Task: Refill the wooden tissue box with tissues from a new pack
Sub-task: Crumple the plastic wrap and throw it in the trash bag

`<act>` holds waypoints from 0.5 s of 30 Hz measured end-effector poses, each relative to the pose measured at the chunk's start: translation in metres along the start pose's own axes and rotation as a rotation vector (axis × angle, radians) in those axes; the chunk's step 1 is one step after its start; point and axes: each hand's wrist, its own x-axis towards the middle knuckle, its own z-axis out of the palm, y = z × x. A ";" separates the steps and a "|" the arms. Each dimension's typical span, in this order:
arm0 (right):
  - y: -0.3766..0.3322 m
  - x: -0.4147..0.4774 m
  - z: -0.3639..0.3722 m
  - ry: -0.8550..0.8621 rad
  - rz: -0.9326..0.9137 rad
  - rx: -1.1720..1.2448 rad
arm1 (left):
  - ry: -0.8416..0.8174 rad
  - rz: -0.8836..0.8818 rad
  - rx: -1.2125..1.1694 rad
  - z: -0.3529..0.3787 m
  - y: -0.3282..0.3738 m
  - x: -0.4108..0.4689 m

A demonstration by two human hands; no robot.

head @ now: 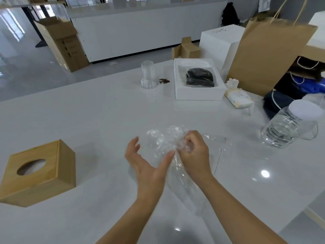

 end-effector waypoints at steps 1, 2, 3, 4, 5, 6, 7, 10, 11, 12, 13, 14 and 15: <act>0.002 0.000 -0.003 0.078 0.008 0.026 | -0.023 -0.133 -0.080 -0.002 0.002 0.002; 0.001 0.000 -0.005 0.137 0.014 0.072 | -0.087 -0.273 -0.159 -0.003 0.003 0.004; -0.002 -0.001 -0.007 0.177 0.025 0.126 | -0.191 -0.421 -0.237 -0.003 0.005 0.005; -0.005 -0.003 -0.006 0.198 0.037 0.186 | -0.324 -0.565 -0.323 -0.002 0.005 0.003; -0.010 -0.005 -0.005 0.197 0.057 0.250 | -0.466 -0.688 -0.428 0.001 0.007 -0.001; -0.014 -0.009 -0.003 0.177 0.096 0.319 | -0.591 -0.777 -0.526 0.005 0.011 -0.006; -0.019 -0.013 -0.001 0.146 0.146 0.391 | -0.671 -0.834 -0.594 0.008 0.015 -0.009; -0.023 -0.021 -0.004 0.080 0.232 0.478 | -0.691 -0.838 -0.702 0.015 0.028 -0.011; -0.024 -0.022 -0.007 0.052 0.240 0.458 | -0.650 -0.808 -0.740 0.016 0.031 -0.009; -0.025 -0.022 -0.009 0.016 0.247 0.428 | -0.586 -0.772 -0.765 0.016 0.035 -0.007; -0.025 -0.023 -0.012 -0.024 0.254 0.401 | -0.516 -0.741 -0.778 0.017 0.037 -0.003; -0.025 -0.024 -0.014 -0.066 0.257 0.380 | -0.446 -0.722 -0.779 0.017 0.039 0.001; -0.025 -0.026 -0.017 -0.119 0.250 0.371 | -0.391 -0.710 -0.776 0.018 0.041 0.004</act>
